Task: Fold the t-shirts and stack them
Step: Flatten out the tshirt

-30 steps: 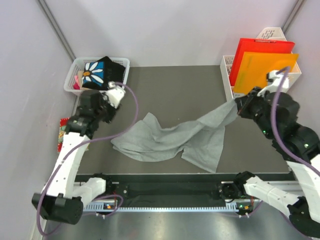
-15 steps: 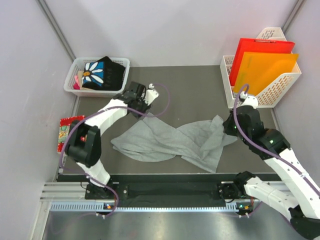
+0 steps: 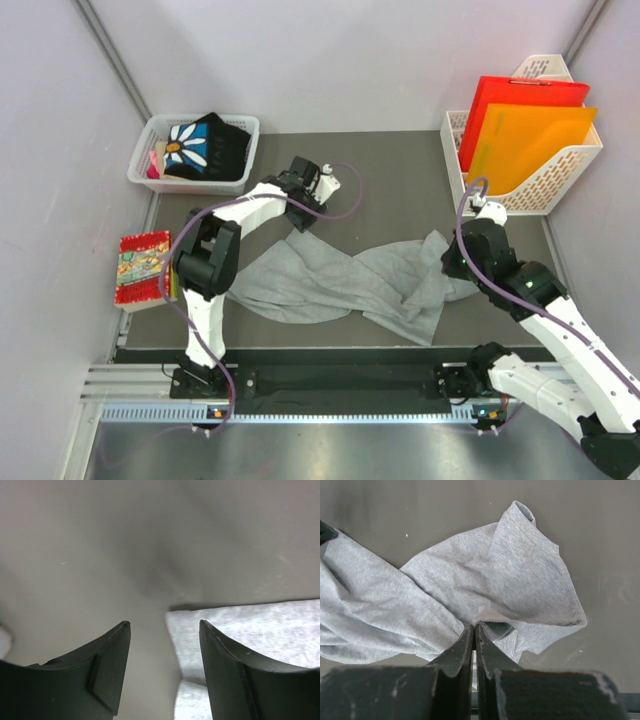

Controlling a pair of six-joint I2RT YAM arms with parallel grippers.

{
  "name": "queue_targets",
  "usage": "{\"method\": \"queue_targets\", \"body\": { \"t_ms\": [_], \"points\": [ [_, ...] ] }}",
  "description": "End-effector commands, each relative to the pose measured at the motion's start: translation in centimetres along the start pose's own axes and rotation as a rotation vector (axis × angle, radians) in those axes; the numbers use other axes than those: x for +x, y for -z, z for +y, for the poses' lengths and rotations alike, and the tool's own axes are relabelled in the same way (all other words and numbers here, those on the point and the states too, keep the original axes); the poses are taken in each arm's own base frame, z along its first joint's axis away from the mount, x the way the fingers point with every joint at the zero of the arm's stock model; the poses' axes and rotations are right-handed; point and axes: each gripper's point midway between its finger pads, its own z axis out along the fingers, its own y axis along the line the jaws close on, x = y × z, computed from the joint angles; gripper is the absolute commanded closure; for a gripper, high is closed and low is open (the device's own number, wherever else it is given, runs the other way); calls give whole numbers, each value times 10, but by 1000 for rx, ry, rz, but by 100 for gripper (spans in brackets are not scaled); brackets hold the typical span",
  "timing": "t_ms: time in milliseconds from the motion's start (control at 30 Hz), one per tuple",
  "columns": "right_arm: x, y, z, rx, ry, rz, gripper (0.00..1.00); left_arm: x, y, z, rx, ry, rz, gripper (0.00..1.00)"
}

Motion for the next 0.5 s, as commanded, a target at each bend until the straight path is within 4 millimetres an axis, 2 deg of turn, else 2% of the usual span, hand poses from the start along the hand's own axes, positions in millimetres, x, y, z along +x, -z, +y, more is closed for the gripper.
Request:
{"method": "queue_targets", "body": {
  "t_ms": [0,267,467],
  "points": [
    [-14,-2,5,-13,-14,-49,100,1,-2,-10,42,18,3,36],
    [-17,0,4,-9,-14,-62,100,10,-14,-16,60,25,37,37],
    [-19,3,3,-1,-12,-65,100,21,-25,-31,126,36,69,40]
  ]
}}
